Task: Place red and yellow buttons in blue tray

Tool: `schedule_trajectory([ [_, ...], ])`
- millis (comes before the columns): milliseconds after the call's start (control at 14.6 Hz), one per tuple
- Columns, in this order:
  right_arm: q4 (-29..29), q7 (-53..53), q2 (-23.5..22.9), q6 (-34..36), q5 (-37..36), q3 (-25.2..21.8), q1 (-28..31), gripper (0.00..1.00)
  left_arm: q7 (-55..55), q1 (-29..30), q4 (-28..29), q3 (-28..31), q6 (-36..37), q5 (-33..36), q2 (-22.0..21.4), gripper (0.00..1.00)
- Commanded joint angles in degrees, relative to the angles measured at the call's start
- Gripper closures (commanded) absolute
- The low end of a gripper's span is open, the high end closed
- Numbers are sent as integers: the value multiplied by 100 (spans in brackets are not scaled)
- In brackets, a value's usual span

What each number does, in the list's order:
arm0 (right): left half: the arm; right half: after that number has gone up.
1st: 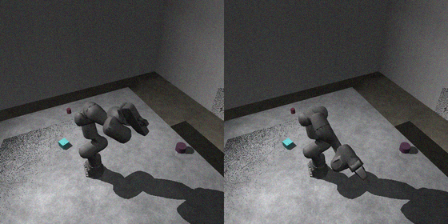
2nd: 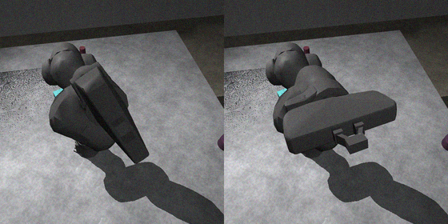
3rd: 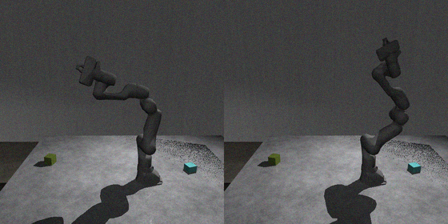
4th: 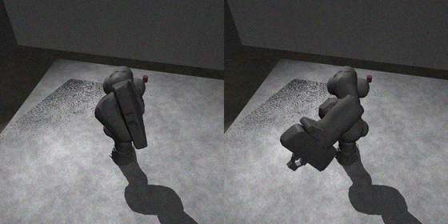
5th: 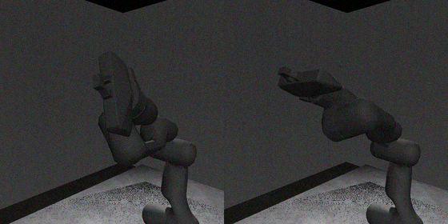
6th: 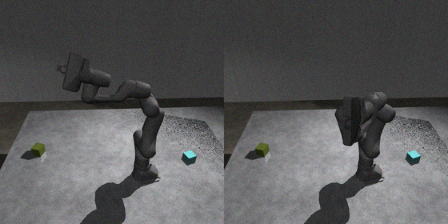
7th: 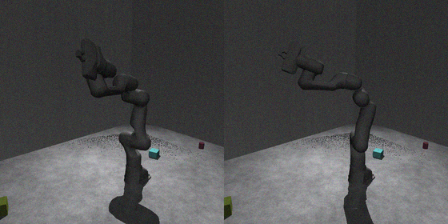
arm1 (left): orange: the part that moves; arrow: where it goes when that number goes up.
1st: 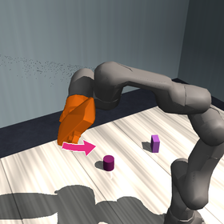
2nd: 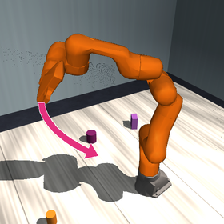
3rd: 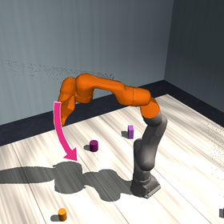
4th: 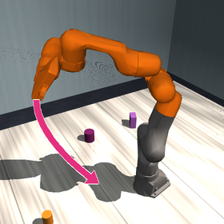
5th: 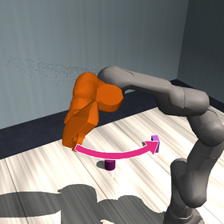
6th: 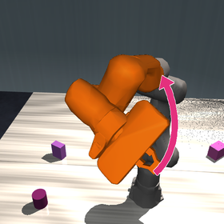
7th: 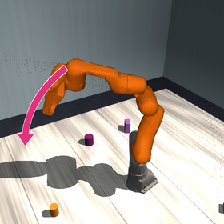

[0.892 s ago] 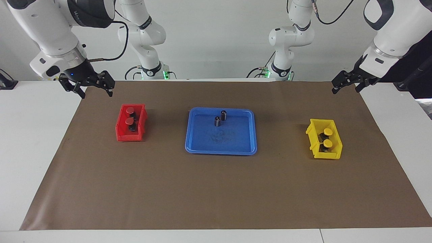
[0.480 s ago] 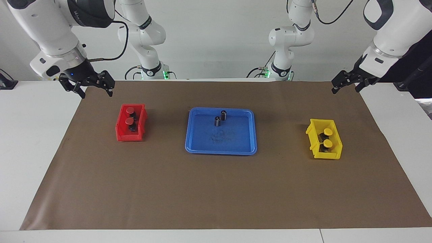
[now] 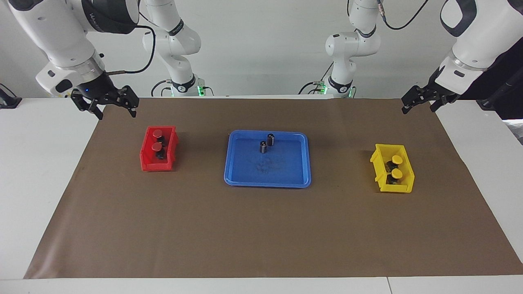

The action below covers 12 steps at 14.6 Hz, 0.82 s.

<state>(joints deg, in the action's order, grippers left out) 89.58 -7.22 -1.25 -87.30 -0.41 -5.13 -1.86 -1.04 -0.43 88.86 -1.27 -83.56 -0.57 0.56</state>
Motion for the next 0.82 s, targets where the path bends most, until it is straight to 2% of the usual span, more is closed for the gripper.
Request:
schedule_trajectory([
  [0,348,-156,195,12,41,47,19,0,69,17,140,12,24,-5,-135,0],
  [206,1199,-139,580,-583,41,39,36,0,69,17,140,12,24,-5,-135,0],
  [480,2990,-104,1240,-2041,50,39,89,1,60,17,140,12,24,-5,-135,0],
  [617,3293,-95,1145,-2483,50,39,80,5,60,17,140,12,24,-5,-135,0],
  [755,3320,-77,812,-2711,50,39,98,8,60,17,140,12,24,-5,-135,0],
])
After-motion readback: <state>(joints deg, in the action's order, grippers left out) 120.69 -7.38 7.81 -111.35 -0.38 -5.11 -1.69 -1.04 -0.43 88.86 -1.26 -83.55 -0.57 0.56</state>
